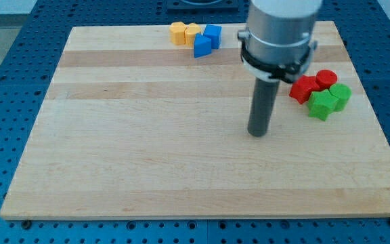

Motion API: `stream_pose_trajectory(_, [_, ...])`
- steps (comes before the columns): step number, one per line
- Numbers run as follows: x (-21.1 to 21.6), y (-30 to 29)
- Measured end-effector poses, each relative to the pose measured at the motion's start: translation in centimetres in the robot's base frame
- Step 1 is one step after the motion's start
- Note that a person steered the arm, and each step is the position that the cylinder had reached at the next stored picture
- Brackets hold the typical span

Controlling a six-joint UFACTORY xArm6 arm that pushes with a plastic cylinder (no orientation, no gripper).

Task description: Separate the group of blocks

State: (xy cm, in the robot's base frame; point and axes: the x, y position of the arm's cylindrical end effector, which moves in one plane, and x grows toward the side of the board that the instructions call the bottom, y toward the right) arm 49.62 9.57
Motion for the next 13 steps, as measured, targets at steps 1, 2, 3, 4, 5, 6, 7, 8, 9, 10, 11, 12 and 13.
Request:
stream_pose_trajectory(1, [0.8,4.8])
stream_pose_trajectory(2, [0.7,9.6])
stream_pose_trajectory(3, [-0.6,14.7])
stream_pose_trajectory(4, [-2.8,17.7])
stream_pose_trajectory(5, [-4.6,19.6])
stream_pose_trajectory(6, [-7.2,19.3])
stream_pose_trajectory(7, [-8.2,18.1])
stream_pose_trajectory(8, [-7.4,16.4])
stream_pose_trajectory(9, [-6.3,16.4])
stream_pose_trajectory(10, [-6.0,15.6])
stream_pose_trajectory(11, [-6.8,14.5])
stream_pose_trajectory(12, [-7.7,13.9])
stream_pose_trajectory(13, [-7.7,12.1])
